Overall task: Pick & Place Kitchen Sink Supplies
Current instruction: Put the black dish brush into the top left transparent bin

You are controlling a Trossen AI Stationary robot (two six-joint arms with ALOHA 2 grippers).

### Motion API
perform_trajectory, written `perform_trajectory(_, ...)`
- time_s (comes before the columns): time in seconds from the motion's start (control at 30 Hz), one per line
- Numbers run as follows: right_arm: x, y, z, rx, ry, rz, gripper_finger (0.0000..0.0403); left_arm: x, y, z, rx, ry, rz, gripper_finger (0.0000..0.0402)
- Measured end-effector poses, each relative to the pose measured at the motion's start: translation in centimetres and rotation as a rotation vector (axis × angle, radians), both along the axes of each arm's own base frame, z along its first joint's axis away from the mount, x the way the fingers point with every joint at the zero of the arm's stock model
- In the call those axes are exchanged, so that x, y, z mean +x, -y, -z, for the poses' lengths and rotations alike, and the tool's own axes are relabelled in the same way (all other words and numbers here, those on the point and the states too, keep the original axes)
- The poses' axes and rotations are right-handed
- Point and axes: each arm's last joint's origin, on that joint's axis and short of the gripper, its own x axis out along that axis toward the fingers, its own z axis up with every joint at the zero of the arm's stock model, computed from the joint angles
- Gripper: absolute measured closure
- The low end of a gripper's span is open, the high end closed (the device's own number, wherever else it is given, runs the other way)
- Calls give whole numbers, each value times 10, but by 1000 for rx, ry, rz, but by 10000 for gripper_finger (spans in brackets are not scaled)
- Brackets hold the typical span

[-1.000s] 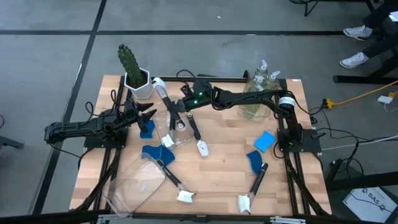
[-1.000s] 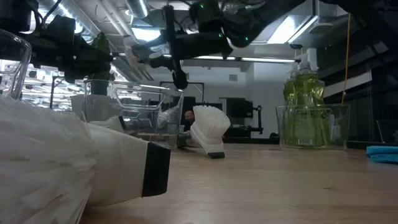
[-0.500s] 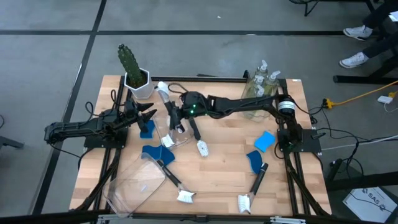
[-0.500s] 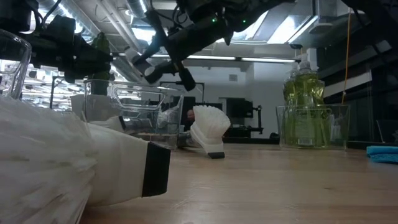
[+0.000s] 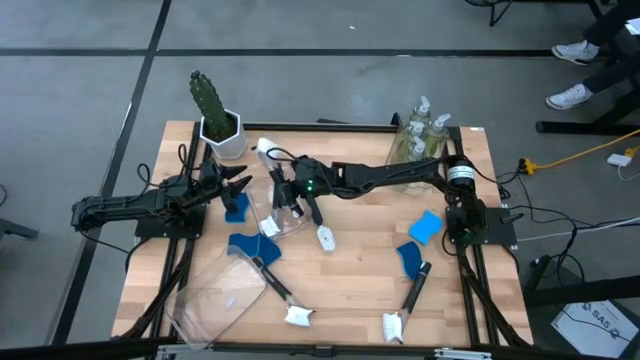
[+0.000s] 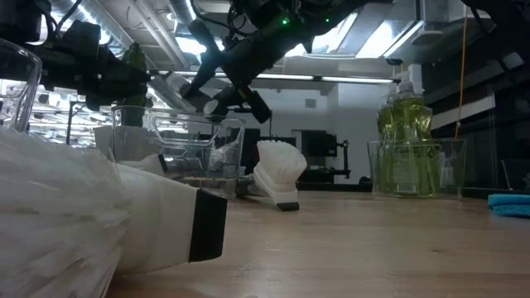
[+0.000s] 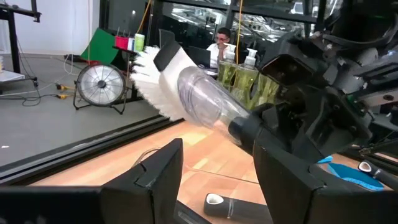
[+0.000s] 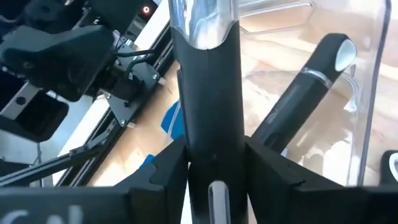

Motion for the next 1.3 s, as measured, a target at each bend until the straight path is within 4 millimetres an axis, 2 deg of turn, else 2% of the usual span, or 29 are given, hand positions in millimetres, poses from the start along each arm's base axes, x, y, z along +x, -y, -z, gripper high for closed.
perform_trajectory(0.2,0,0,0,-10,-2,-21,223,0,0,0,0,0,0,210)
perform_trajectory(0.5,-1,13,-1,44,20,8,110,0,0,0,0,-1,0,211)
perform_trajectory(0.63,1,19,-4,64,58,-20,76,0,0,0,0,0,0,210)
perform_trajectory(0.8,0,24,-4,73,58,-33,69,0,0,0,0,0,0,212)
perform_trajectory(1.03,-5,37,-8,156,65,-143,88,0,0,0,0,0,0,210)
perform_trajectory(1.13,-15,43,-18,193,40,-175,98,0,0,0,0,0,0,212)
perform_trajectory(1.3,-42,50,-32,181,-115,-177,115,0,0,0,0,0,0,211)
